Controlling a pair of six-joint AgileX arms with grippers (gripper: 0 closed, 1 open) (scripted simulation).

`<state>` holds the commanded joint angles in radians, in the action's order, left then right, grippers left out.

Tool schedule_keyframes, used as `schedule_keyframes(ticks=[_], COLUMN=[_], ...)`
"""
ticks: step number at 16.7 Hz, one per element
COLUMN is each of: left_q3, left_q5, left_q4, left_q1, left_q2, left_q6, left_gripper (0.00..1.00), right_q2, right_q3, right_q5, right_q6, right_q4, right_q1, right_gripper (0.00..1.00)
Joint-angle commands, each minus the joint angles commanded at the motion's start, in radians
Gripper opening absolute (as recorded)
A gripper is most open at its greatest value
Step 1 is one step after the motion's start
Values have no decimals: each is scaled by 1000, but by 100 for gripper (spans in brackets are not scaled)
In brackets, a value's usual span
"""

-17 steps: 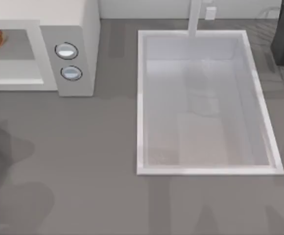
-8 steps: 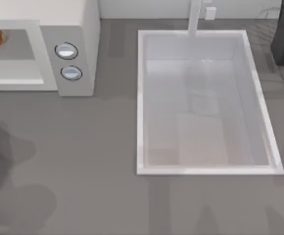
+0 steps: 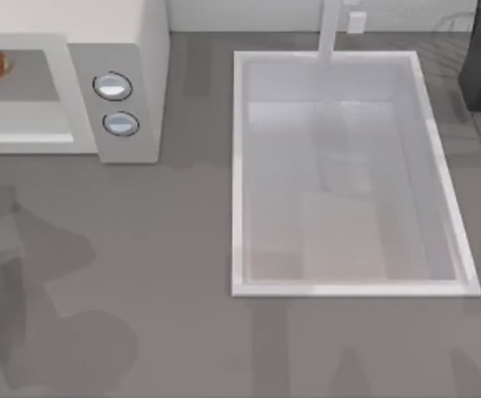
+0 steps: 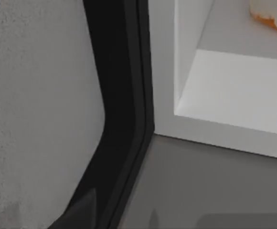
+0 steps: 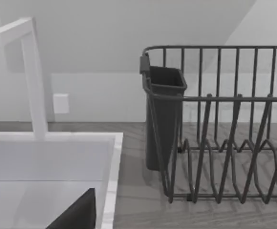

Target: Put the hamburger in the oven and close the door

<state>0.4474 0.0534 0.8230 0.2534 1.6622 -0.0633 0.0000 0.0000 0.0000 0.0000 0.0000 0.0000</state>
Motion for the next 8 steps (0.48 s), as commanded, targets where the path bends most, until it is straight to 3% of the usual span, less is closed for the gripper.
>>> schedule_keyframes(ticks=[8], left_q3=[39], left_q5=[3], left_q4=[-312], left_q1=[1], left_q2=[-229], left_q6=[1], left_gripper=[100], right_q2=[0], right_q3=[0], right_q5=[0], right_q6=[0], right_q4=[0], right_q1=[0], right_gripper=[100])
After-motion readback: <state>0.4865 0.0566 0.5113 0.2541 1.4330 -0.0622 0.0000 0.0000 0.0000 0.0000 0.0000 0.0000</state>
